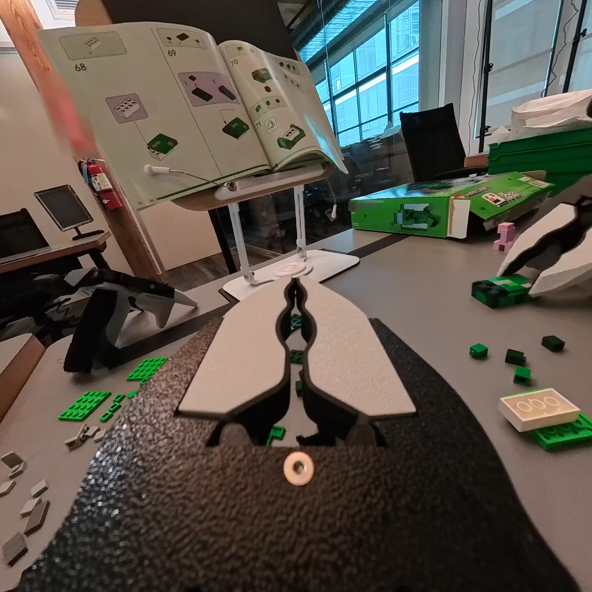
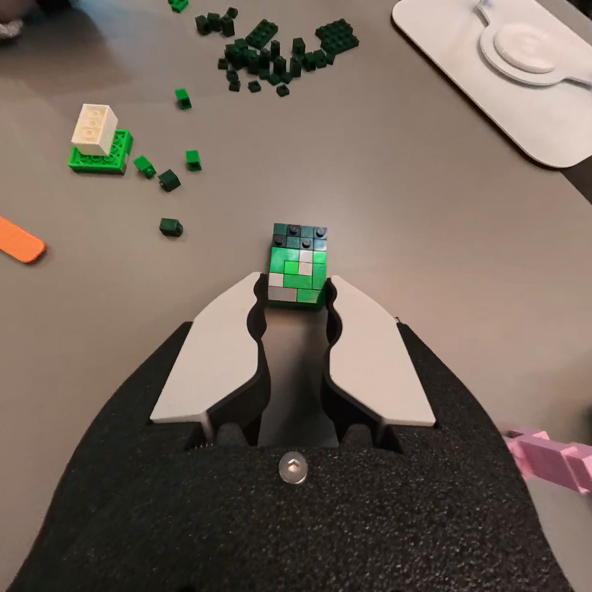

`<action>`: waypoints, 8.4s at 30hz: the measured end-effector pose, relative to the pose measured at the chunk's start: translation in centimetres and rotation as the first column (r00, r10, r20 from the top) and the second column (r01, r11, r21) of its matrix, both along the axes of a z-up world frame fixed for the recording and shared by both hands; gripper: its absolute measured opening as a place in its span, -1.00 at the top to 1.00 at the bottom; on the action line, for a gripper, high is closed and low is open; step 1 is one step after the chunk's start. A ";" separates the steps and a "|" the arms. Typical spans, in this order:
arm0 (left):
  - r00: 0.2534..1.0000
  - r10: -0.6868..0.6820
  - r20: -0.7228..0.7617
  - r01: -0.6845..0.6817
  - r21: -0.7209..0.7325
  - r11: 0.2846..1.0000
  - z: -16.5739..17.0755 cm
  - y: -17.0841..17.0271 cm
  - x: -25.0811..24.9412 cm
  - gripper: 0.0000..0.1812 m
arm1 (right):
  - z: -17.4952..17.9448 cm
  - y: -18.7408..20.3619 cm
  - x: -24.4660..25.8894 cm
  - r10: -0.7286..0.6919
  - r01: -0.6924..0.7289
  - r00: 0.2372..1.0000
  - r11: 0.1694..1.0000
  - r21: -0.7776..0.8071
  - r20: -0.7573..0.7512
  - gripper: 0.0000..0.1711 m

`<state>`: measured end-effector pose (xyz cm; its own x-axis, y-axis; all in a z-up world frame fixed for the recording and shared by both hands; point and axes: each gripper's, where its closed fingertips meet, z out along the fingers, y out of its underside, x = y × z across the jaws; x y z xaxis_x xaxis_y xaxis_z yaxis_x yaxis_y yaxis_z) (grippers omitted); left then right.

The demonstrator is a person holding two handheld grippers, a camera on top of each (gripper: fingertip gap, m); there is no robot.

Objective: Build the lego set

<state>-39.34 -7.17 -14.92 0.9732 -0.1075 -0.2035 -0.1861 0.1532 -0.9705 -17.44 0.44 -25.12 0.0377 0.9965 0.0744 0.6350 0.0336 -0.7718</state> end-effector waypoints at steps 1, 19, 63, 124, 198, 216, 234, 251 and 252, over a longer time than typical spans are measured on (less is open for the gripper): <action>1.000 -0.001 -0.003 0.001 -0.001 1.000 0.0 0.0 0.0 1.00 | 0.3 -0.3 -0.1 -0.003 0.002 1.000 0.999 -0.038 -0.025 0.60; 0.947 -0.076 -0.312 0.071 -0.026 0.997 -1.1 0.2 4.2 1.00 | 1.7 -4.0 1.5 0.160 -0.171 0.981 0.979 -0.108 -0.108 0.40; 0.954 -0.088 -0.287 0.082 -0.034 0.996 -1.2 0.4 4.2 1.00 | 1.0 -14.5 -6.5 0.410 -0.411 0.910 0.871 -0.268 -0.062 0.17; 0.979 0.167 -0.118 -0.173 -0.047 0.984 -0.9 0.7 -1.6 0.64 | 7.6 -3.5 -9.0 -0.065 0.162 0.926 0.958 0.236 -0.372 0.67; 0.740 -0.273 -0.615 0.362 0.022 0.932 -1.3 -3.2 14.7 0.40 | 9.1 -10.6 -6.0 0.013 -0.078 0.892 0.989 -0.127 -0.451 0.63; 0.671 -0.260 -0.694 0.380 0.020 0.925 -2.1 -3.7 16.2 0.56 | 8.3 -12.9 -6.9 0.096 -0.185 0.907 0.965 -0.184 -0.410 0.63; 0.794 -0.600 -0.094 0.604 0.022 0.796 1.3 -4.5 14.1 0.81 | 11.0 -12.5 -5.6 0.283 -0.106 0.837 0.924 0.369 -0.468 0.60; 0.300 -0.885 0.356 0.921 0.132 0.366 2.8 -8.1 17.4 0.82 | 12.4 -15.0 -6.6 0.447 0.072 0.861 0.365 0.928 -0.242 0.94; 0.295 -0.884 0.363 0.922 0.132 0.363 2.8 -8.0 17.4 0.82 | 12.4 -14.9 -6.6 0.444 0.075 0.862 0.362 0.929 -0.243 0.94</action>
